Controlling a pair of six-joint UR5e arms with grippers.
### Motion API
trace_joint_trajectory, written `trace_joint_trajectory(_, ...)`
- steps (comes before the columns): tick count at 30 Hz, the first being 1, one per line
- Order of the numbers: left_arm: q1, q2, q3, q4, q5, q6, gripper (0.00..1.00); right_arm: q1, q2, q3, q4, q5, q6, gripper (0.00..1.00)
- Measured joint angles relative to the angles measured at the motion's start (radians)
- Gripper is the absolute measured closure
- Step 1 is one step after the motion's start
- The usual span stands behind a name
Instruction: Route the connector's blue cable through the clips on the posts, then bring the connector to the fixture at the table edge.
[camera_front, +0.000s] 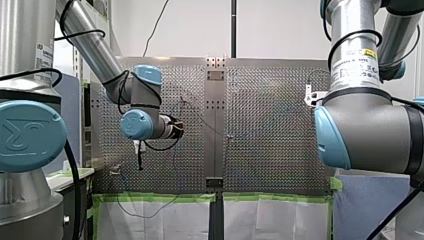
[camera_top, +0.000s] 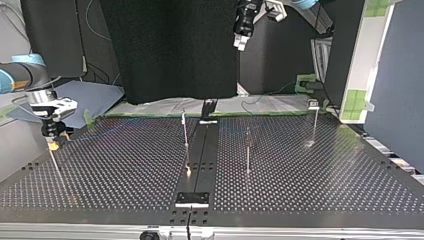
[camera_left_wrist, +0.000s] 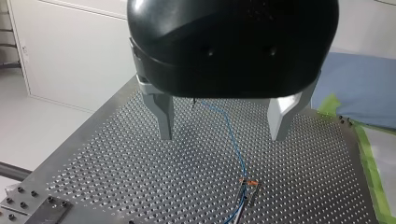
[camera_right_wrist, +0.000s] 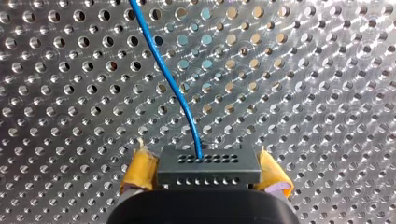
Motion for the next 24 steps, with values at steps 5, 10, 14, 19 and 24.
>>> trace_joint_trajectory(5, -0.001, 0.0, 0.0, 0.0, -0.003, 0.001, 0.0, 0.0, 0.0, 0.0, 0.0, 0.0, 0.0, 0.21)
trace_joint_trajectory(10, -0.002, 0.0, 0.0, 0.001, -0.004, 0.001, 0.0, 0.0, 0.0, 0.0, 0.0, 0.0, 0.0, 0.18)
trace_joint_trajectory(14, -0.003, 0.0, 0.0, 0.0, -0.004, 0.001, 0.0, 0.0, 0.0, 0.0, 0.0, 0.0, 0.0, 0.13)
trace_joint_trajectory(19, -0.004, 0.0, 0.0, 0.0, -0.004, 0.001, 0.0, 0.0, 0.0, 0.0, 0.0, 0.0, 0.0, 0.05)
trace_joint_trajectory(24, -0.004, 0.0, 0.0, 0.0, -0.004, 0.001, 0.0, 0.0, 0.0, 0.0, 0.0, 0.0, 0.0, 0.0)
